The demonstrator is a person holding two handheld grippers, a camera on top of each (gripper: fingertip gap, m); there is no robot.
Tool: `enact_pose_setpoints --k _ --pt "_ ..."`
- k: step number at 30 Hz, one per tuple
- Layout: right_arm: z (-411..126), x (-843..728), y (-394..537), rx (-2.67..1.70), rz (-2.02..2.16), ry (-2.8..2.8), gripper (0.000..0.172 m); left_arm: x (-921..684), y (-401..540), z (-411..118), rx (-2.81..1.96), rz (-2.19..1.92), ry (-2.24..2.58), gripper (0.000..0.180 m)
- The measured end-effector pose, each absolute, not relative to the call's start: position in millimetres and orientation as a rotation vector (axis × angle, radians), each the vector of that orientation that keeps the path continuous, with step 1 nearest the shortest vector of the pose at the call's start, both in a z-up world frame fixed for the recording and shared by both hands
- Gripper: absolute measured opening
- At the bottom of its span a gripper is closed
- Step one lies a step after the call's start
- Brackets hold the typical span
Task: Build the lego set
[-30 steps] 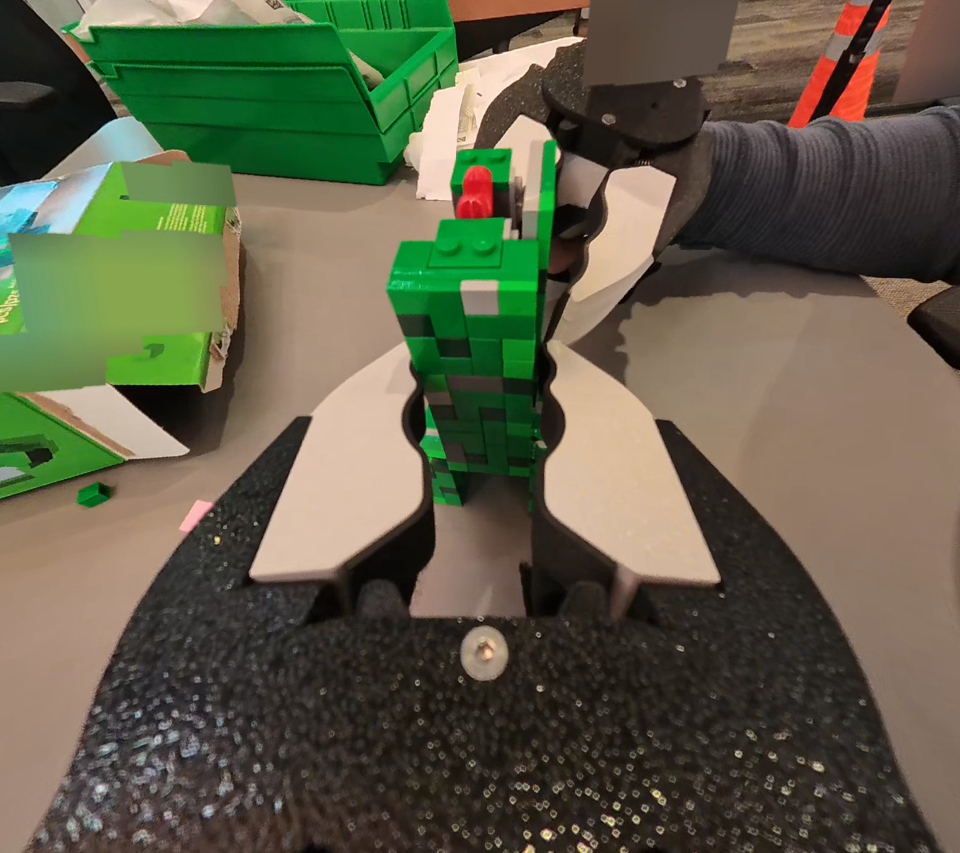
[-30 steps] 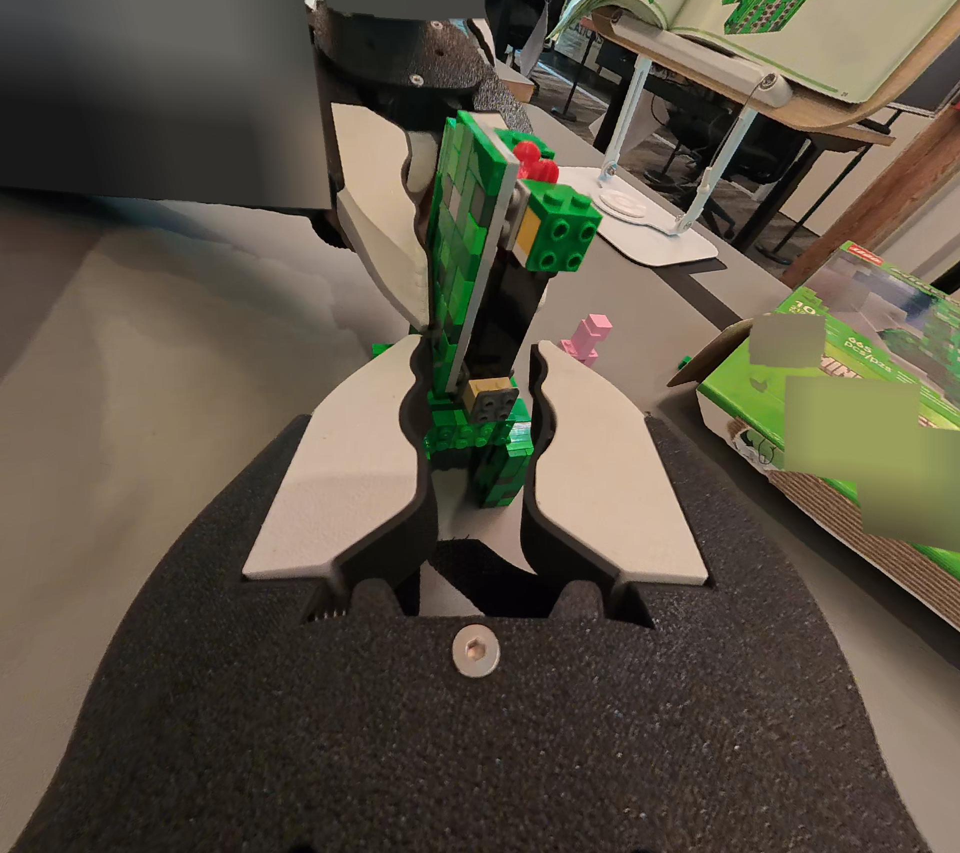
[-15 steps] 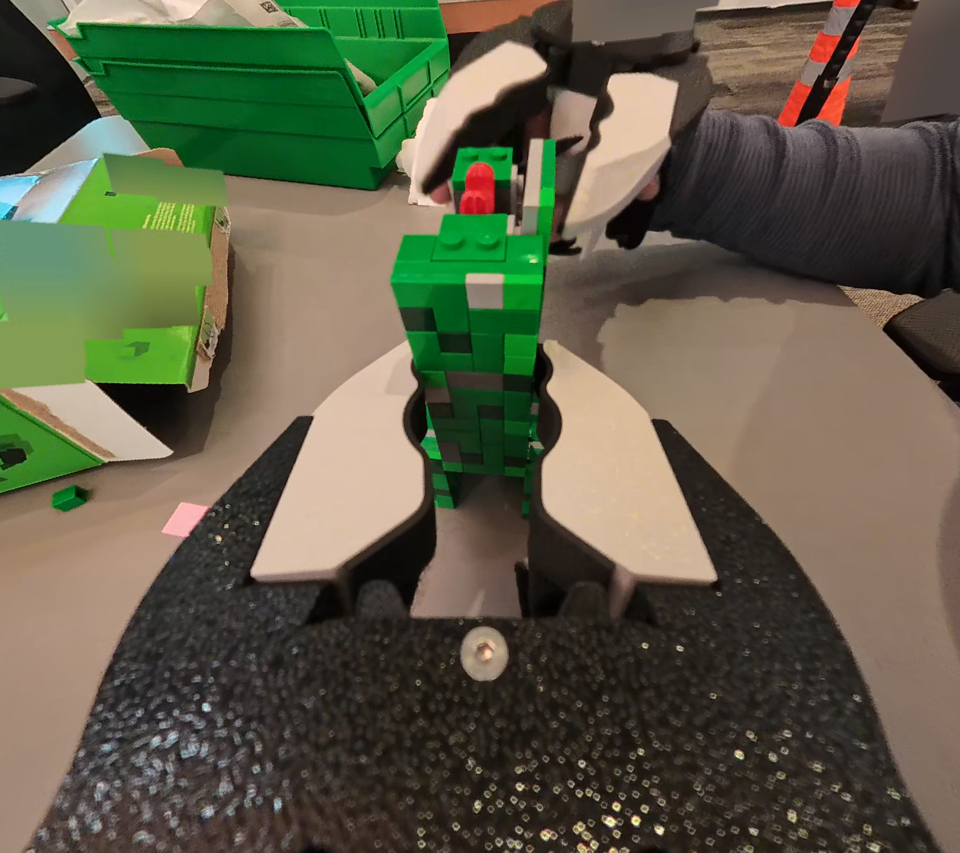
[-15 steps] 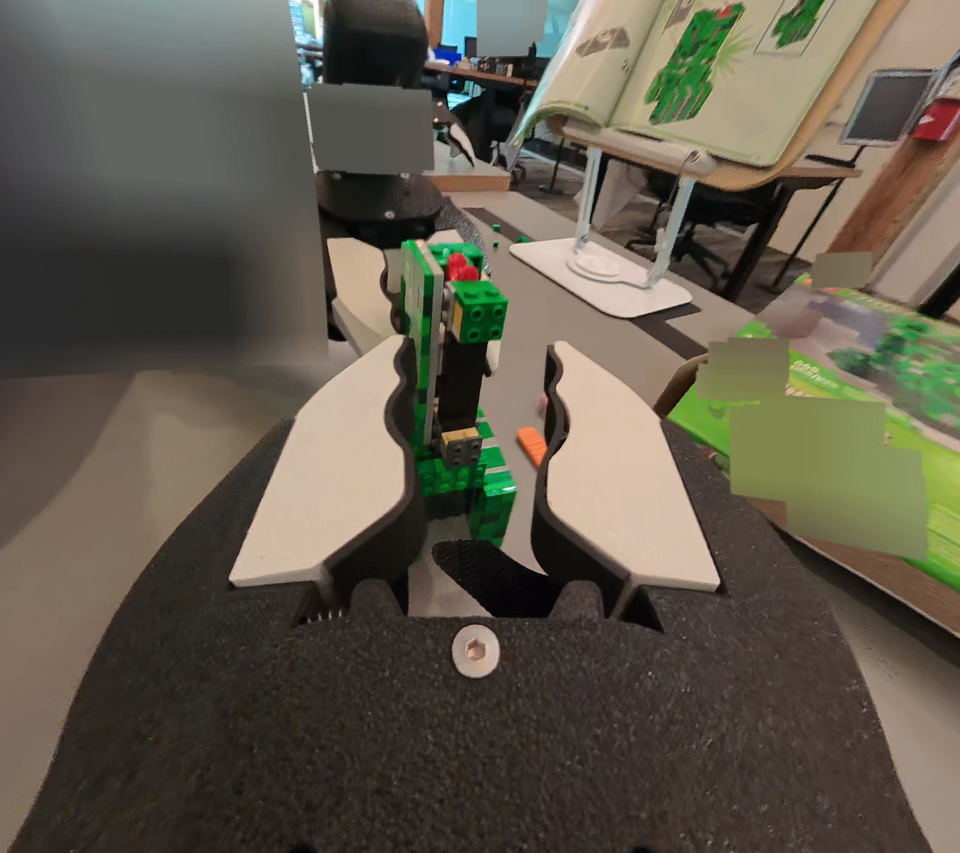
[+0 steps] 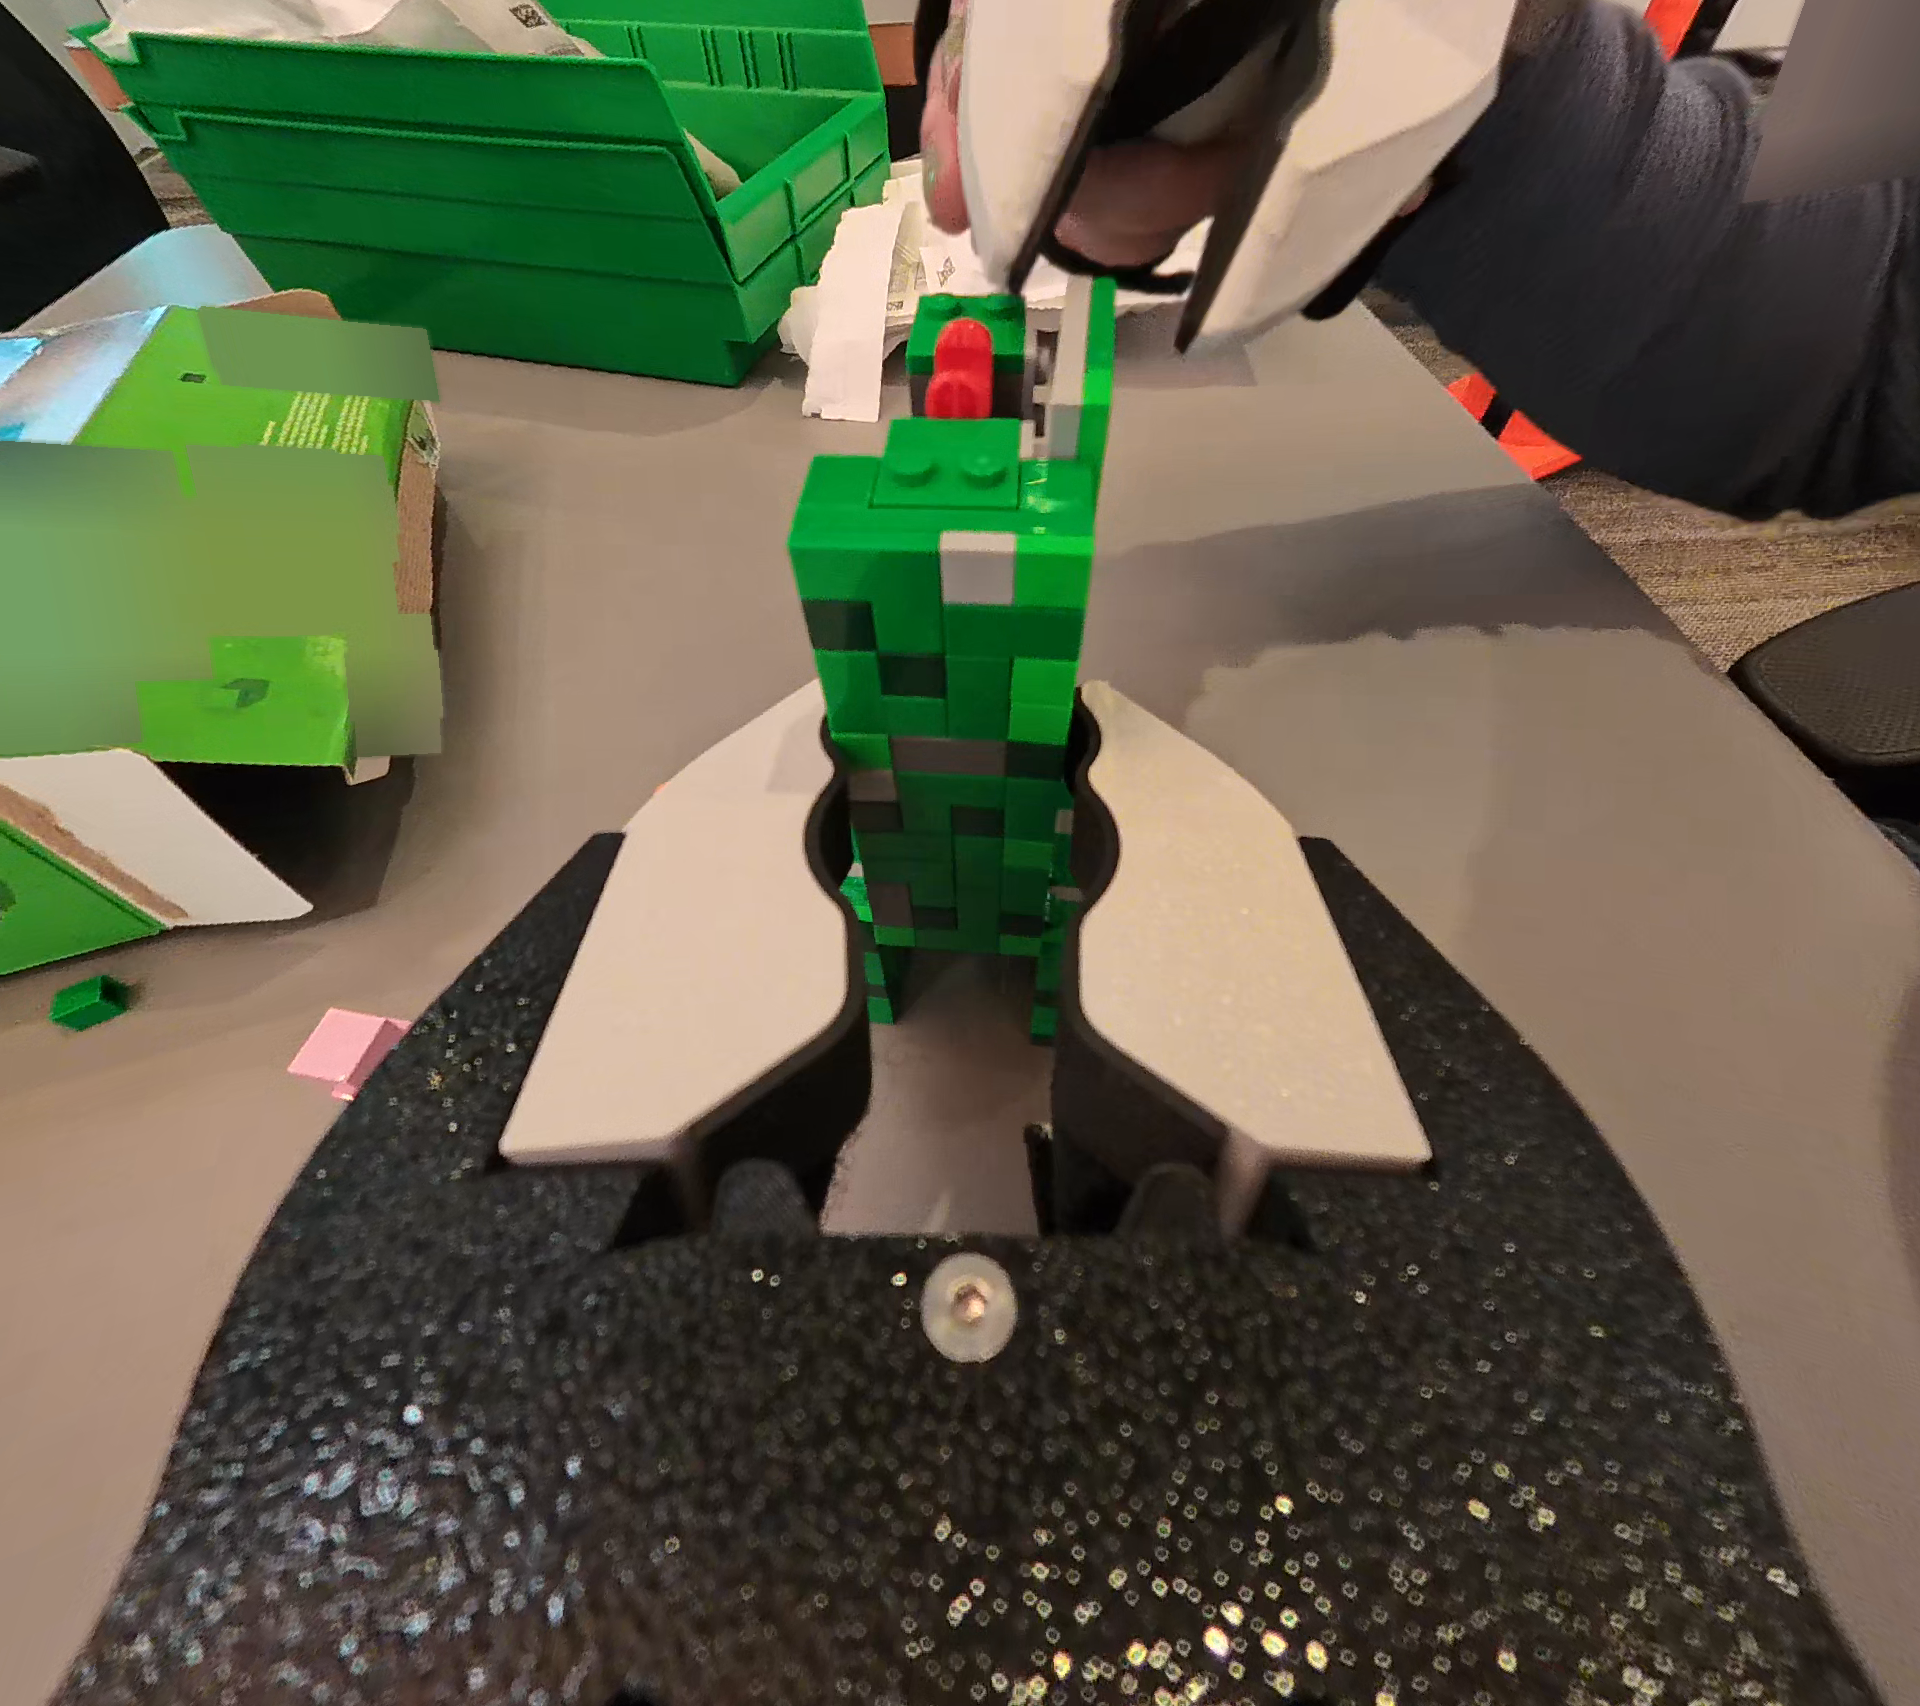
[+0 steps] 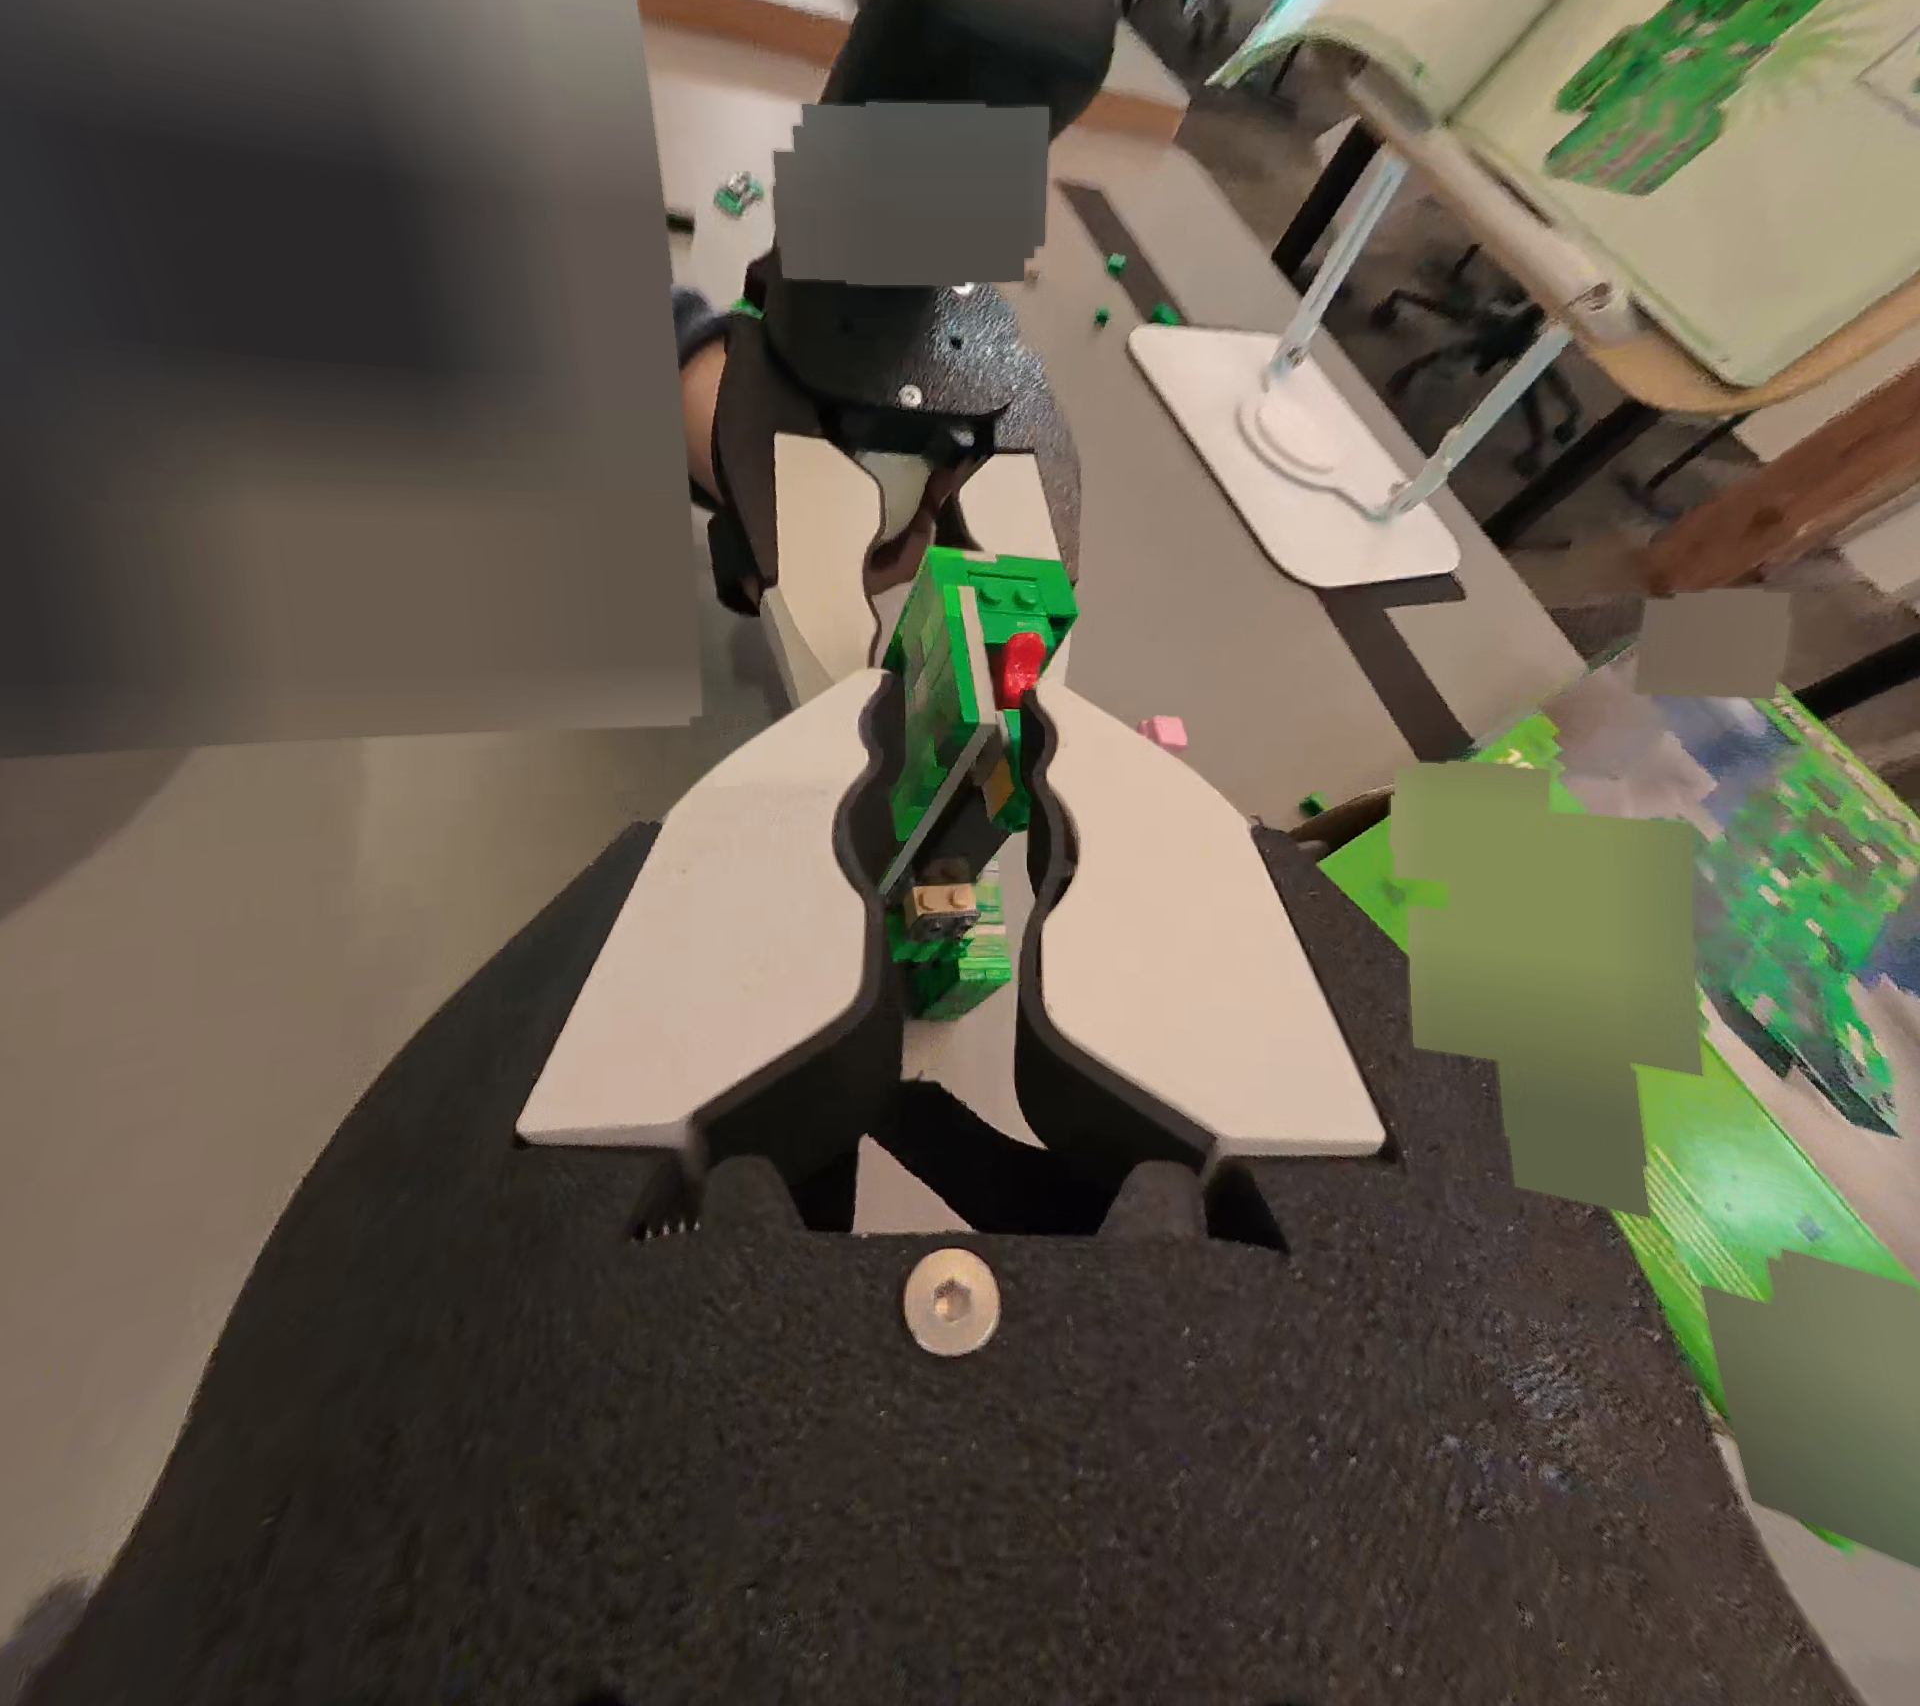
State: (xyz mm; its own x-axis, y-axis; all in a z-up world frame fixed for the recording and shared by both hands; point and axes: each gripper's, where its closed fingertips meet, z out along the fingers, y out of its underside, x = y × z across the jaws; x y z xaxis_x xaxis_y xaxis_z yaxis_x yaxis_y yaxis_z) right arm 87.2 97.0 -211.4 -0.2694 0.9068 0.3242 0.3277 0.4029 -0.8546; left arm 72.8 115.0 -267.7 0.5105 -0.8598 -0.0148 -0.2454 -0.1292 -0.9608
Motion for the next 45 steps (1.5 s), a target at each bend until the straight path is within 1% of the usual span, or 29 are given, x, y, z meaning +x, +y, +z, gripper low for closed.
enact_pose_setpoints --k 4,20,27,45 --pt "-215 83 98 -1.065 0.777 -1.872 0.008 72 115 -268 -1.655 -0.703 0.956 0.038" --pt "-215 83 93 -0.974 0.757 -1.874 0.007 72 113 -269 -1.645 -0.705 0.977 0.041" --pt "-215 84 93 -0.922 0.726 -1.838 0.007 72 104 -274 -1.645 -0.679 1.057 0.057" --pt "-214 81 91 -0.84 0.637 -1.738 0.008 68 107 -283 -1.688 -0.622 1.056 0.052"
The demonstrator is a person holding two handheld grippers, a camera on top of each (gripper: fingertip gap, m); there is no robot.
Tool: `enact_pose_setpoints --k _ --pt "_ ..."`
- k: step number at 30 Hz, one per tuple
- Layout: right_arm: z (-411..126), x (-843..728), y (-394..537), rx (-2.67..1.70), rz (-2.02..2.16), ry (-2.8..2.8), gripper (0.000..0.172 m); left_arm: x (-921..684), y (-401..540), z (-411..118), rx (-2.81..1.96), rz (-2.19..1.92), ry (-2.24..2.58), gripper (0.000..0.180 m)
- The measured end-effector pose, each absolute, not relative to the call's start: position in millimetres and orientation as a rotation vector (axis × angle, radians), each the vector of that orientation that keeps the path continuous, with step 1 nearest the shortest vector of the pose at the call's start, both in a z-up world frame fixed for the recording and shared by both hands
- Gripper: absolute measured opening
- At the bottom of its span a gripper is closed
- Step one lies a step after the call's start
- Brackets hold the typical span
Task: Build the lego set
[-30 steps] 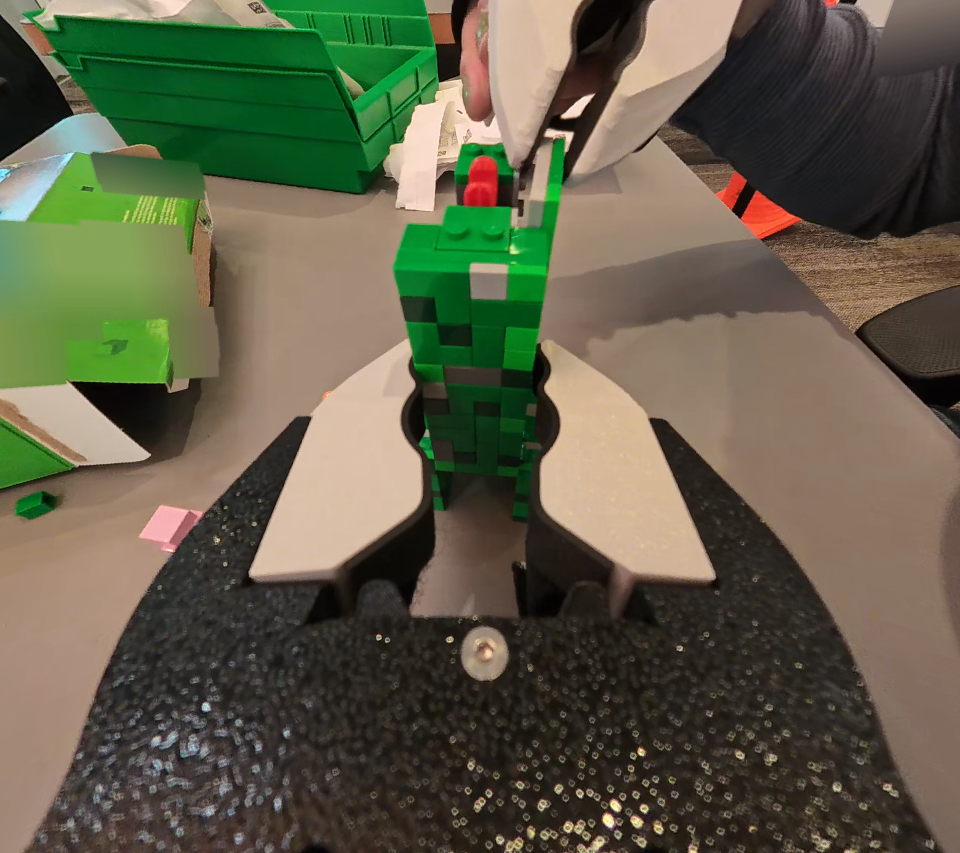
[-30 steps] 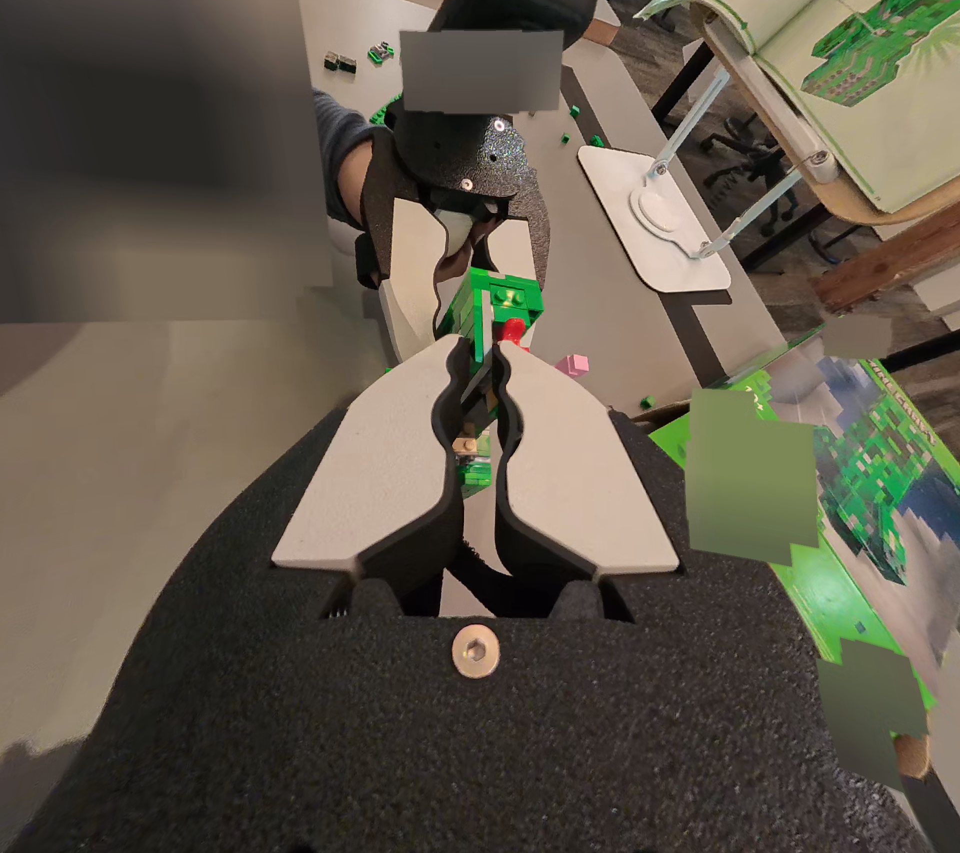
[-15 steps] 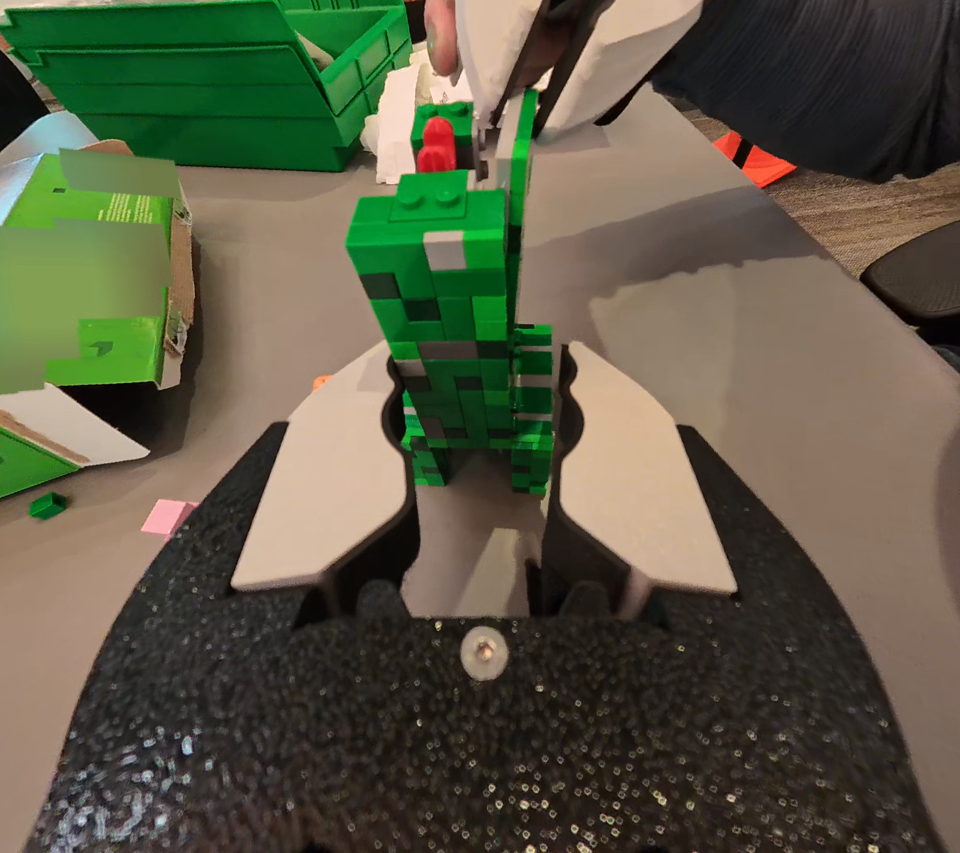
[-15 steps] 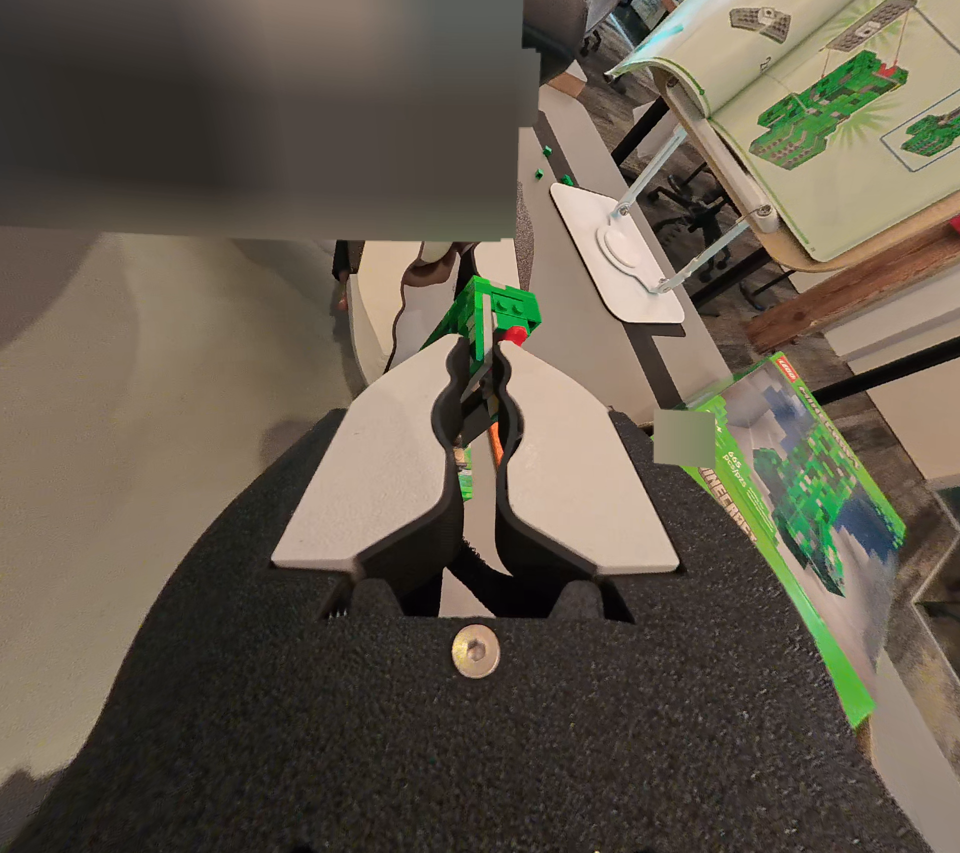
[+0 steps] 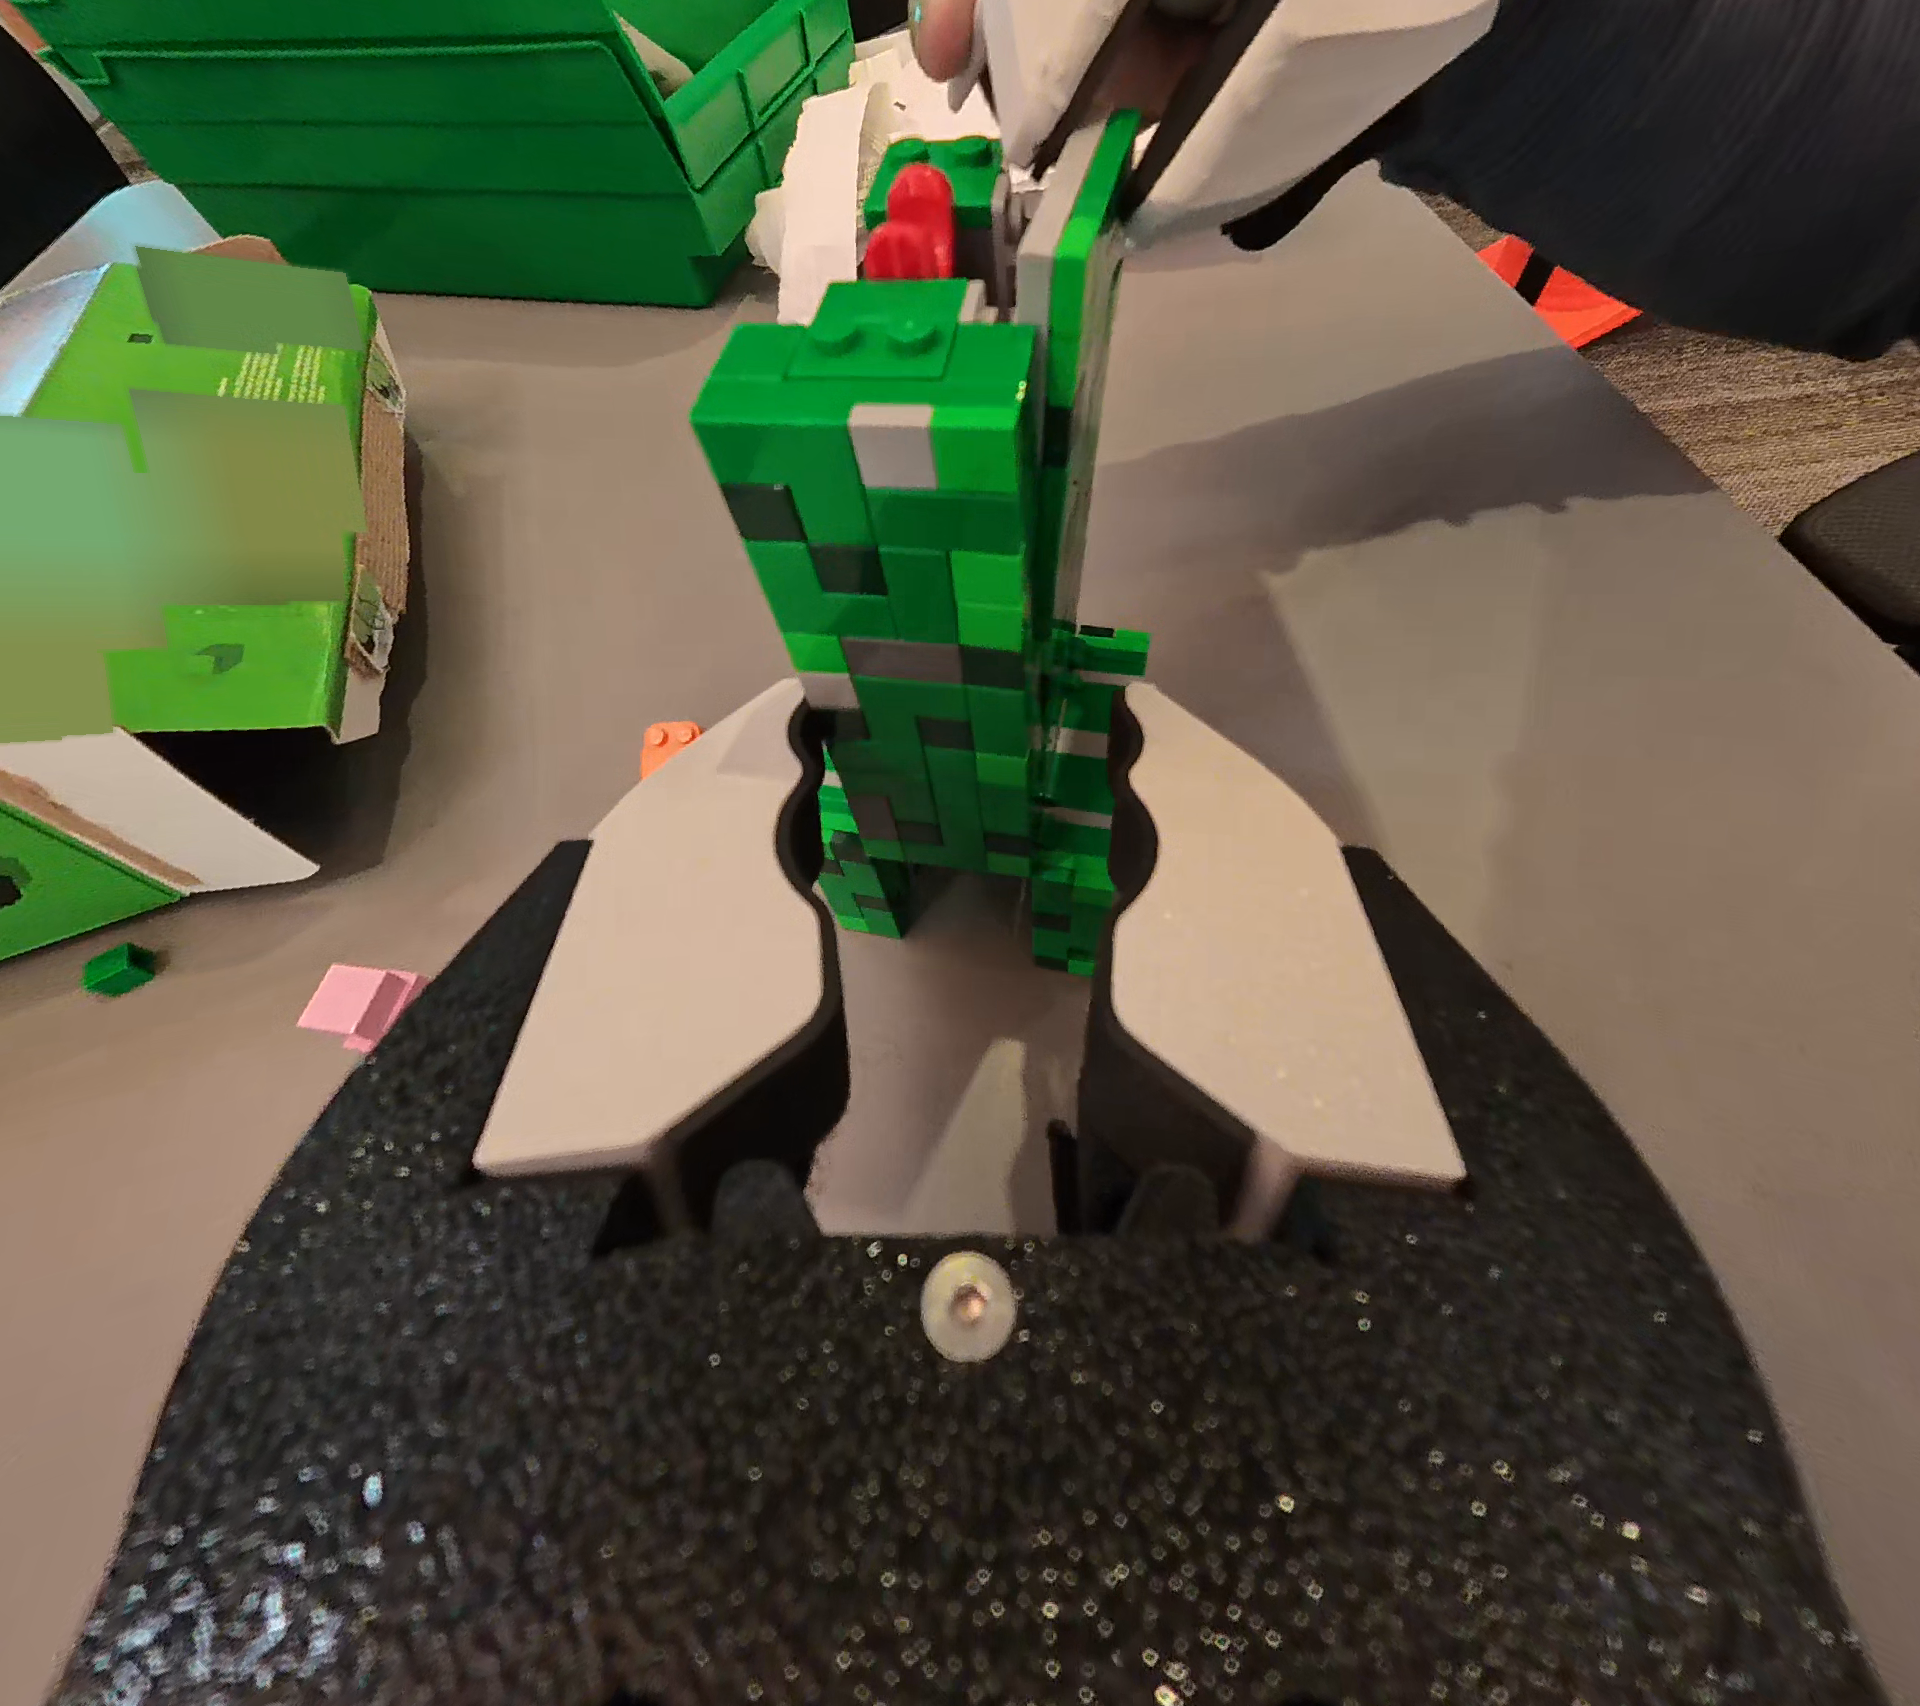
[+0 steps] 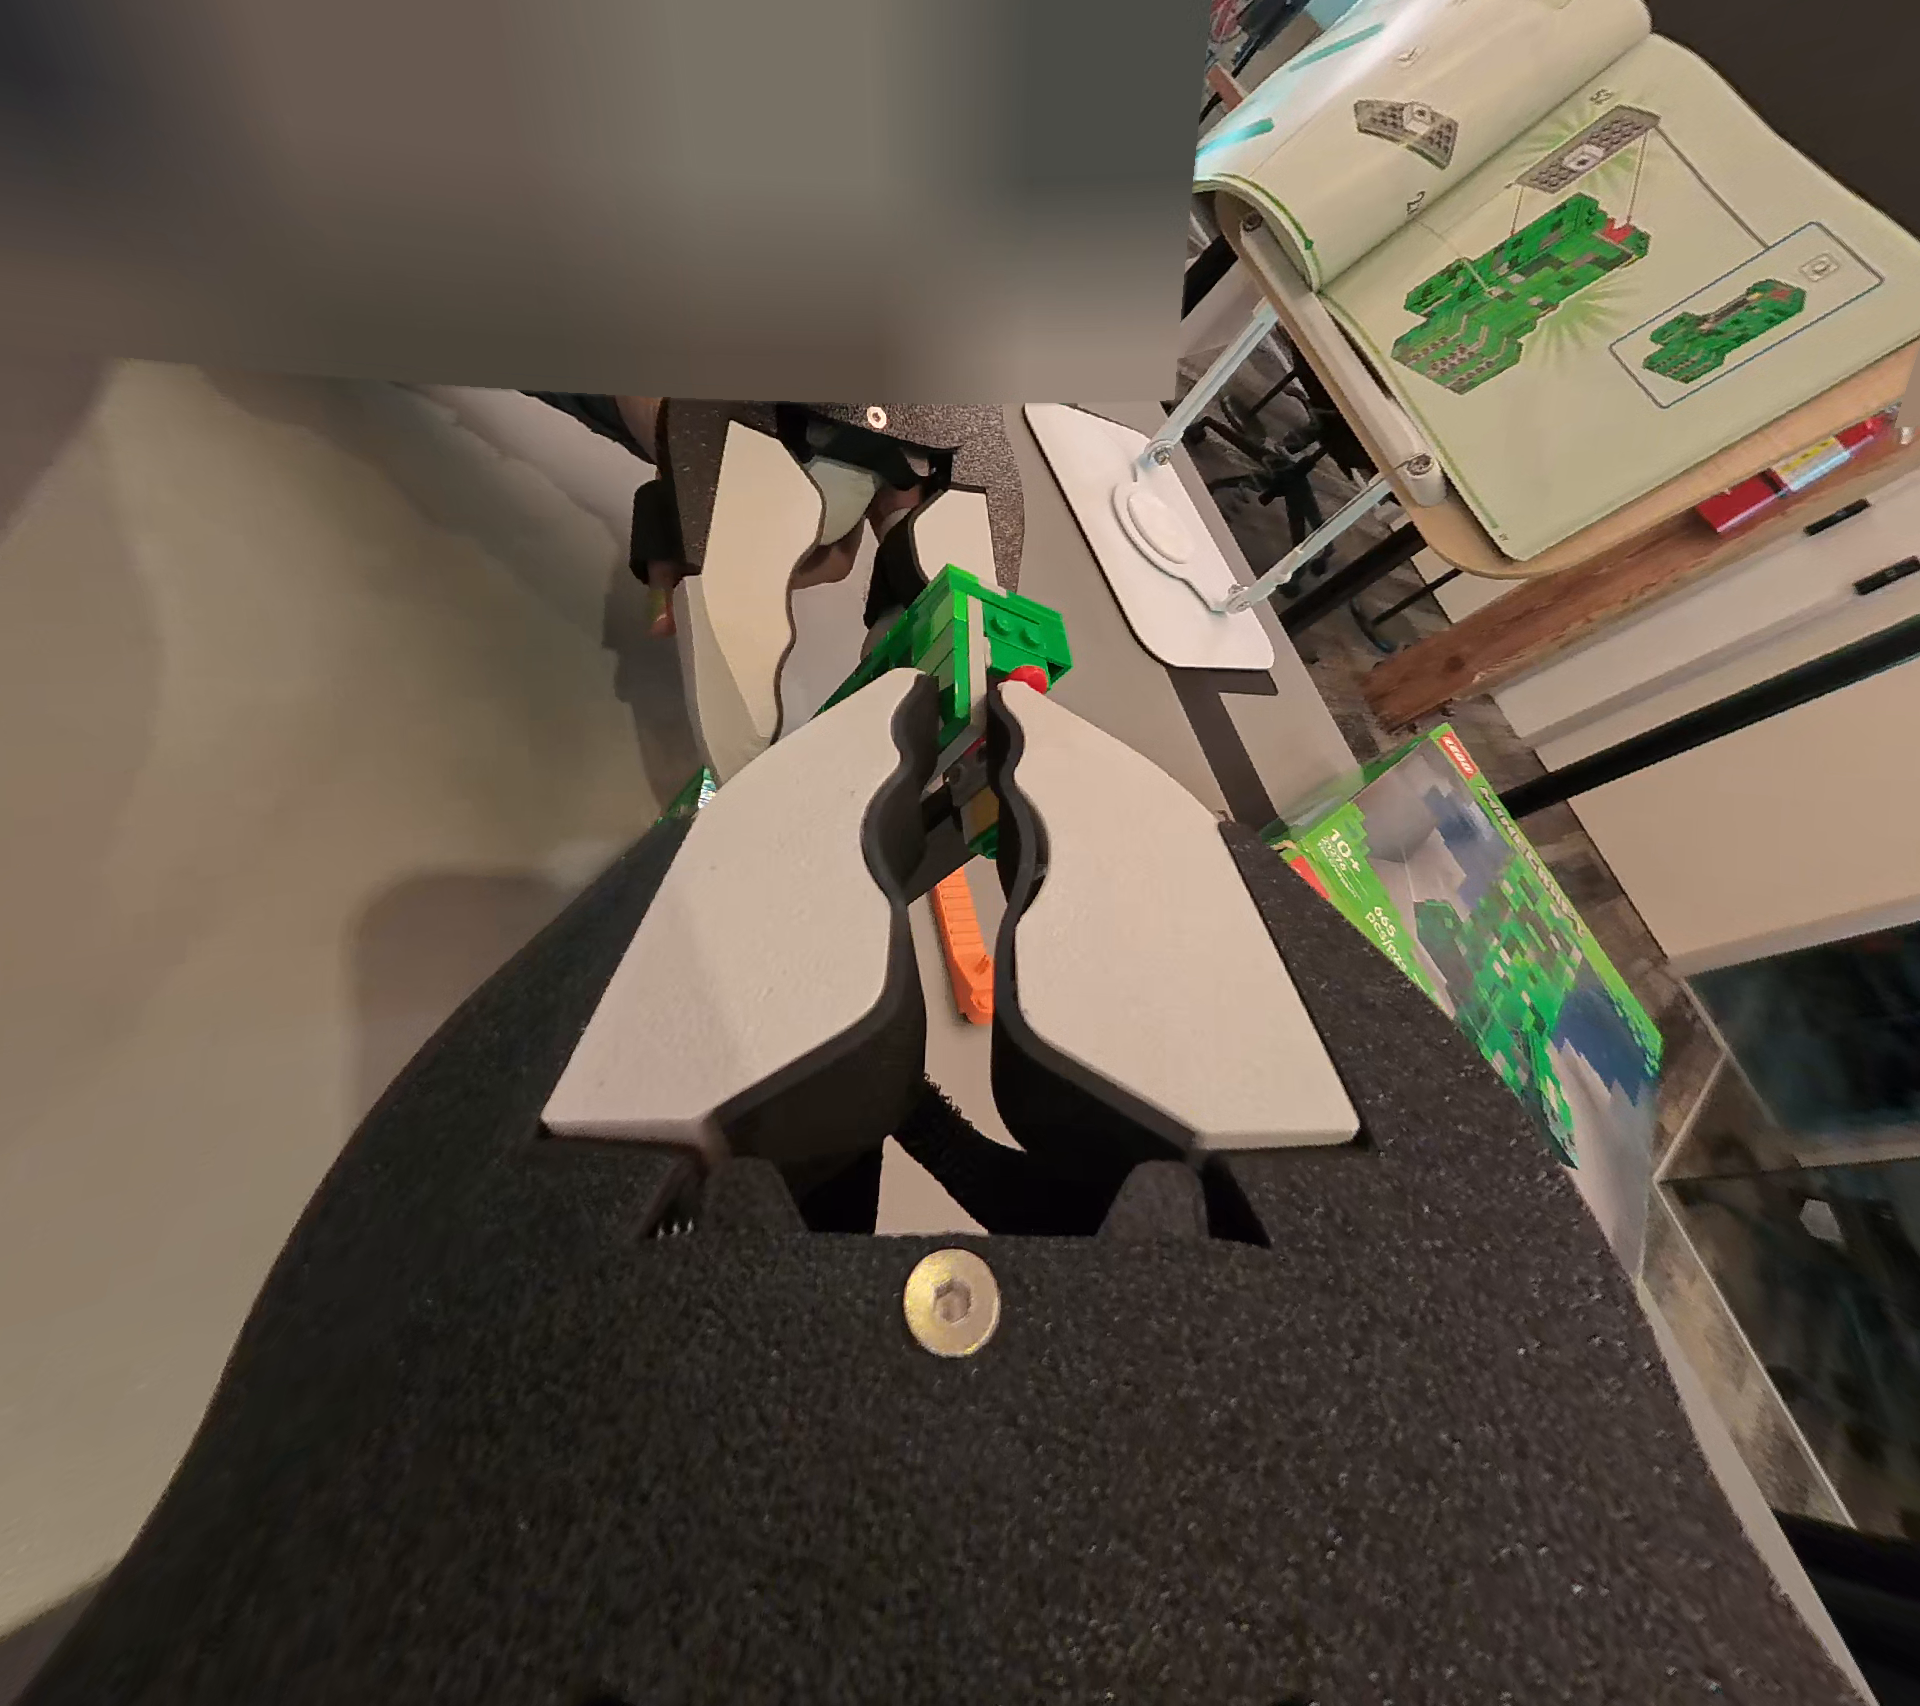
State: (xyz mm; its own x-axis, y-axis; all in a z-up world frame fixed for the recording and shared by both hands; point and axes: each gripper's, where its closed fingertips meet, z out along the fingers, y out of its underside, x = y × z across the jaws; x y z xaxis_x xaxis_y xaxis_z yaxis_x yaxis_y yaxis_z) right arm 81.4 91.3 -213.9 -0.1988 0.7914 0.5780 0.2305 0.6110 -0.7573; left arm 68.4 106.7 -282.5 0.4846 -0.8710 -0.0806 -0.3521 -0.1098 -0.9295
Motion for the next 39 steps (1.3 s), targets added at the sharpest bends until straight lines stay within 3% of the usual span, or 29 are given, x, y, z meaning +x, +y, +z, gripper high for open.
enact_pose_setpoints --k 33,39 --pt "-210 79 93 -0.852 0.629 -1.665 0.008 73 116 -271 -1.635 -0.63 0.936 0.045" --pt "-200 86 103 -0.974 0.657 -1.487 0.017 73 116 -271 -1.638 -0.638 0.928 0.045"
